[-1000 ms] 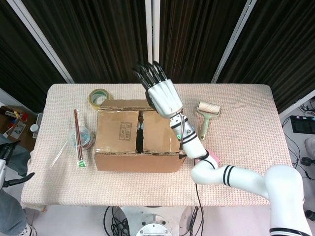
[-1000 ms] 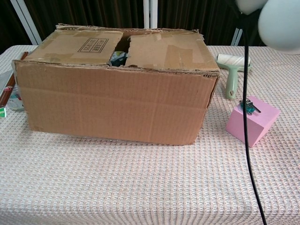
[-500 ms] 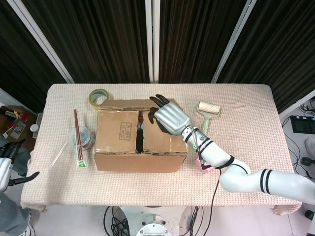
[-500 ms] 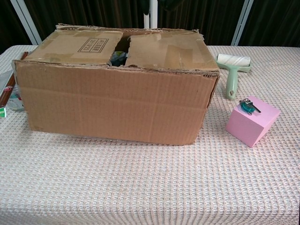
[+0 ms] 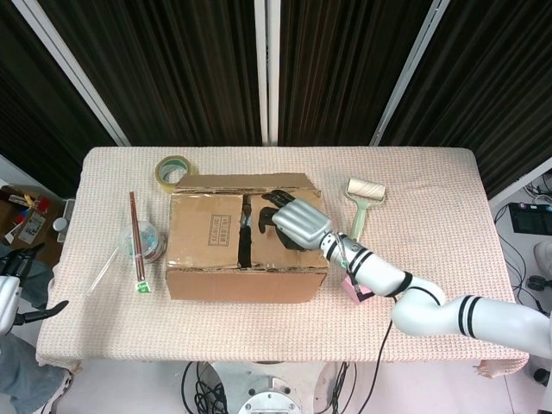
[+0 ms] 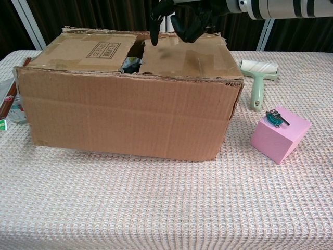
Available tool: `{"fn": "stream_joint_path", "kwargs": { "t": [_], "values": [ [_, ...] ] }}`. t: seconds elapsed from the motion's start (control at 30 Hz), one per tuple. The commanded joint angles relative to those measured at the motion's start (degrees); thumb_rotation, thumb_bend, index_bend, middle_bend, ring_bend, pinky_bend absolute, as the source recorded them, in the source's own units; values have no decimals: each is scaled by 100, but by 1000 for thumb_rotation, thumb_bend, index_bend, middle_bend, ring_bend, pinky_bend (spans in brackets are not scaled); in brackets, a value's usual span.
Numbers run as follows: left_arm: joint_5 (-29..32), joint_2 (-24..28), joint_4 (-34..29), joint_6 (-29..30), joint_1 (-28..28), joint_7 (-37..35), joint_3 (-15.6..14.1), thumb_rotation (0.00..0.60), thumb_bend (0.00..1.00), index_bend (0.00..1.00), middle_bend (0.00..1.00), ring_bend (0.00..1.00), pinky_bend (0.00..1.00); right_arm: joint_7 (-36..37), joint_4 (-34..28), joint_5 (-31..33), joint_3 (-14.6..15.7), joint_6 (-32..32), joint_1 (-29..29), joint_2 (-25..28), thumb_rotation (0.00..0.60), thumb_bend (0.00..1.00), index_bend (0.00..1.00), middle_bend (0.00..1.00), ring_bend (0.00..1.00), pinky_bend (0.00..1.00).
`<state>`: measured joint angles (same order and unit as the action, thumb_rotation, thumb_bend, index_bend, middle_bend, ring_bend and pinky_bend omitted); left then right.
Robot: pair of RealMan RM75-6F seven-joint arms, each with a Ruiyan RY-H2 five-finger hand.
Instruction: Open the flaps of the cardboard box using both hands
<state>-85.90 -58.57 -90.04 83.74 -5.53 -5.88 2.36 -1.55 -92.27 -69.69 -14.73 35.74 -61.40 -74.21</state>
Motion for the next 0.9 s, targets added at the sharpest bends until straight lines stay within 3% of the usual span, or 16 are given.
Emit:
{"fn": "stream_joint_path", "kwargs": {
  "t": [0.03,0.23,0.4,0.6,0.77,0.9],
  "values": [
    [-1,-14,14,-4,-2,1,-4,435,0,108,173,138,209,97,112,-173,62,-36,-38,-129,600,890,338,210,0,0],
    [-15,-10,39,13,10,6,-21,432,0,108,173,138,209,140,291,-324,141,-101,-154,-345,600,897,305,178,0,0],
    [-14,6,43,24,20,-20,-26,437,0,109,174,138,209,103,411,-353,188,-116,-231,-511,600,898,216,137,0,0],
    [-6,8,68,-18,21,-65,-50,432,0,109,173,138,209,-118,501,-277,223,-113,-320,-592,600,900,209,162,0,0],
    [7,4,102,-15,26,-117,-47,433,0,108,174,137,209,-544,525,-164,274,-56,-390,-568,600,928,348,281,0,0],
    [8,-6,128,-28,29,-161,-57,432,0,108,173,138,209,-796,477,32,306,-79,-441,-527,600,937,435,318,0,0]
  ]
}}
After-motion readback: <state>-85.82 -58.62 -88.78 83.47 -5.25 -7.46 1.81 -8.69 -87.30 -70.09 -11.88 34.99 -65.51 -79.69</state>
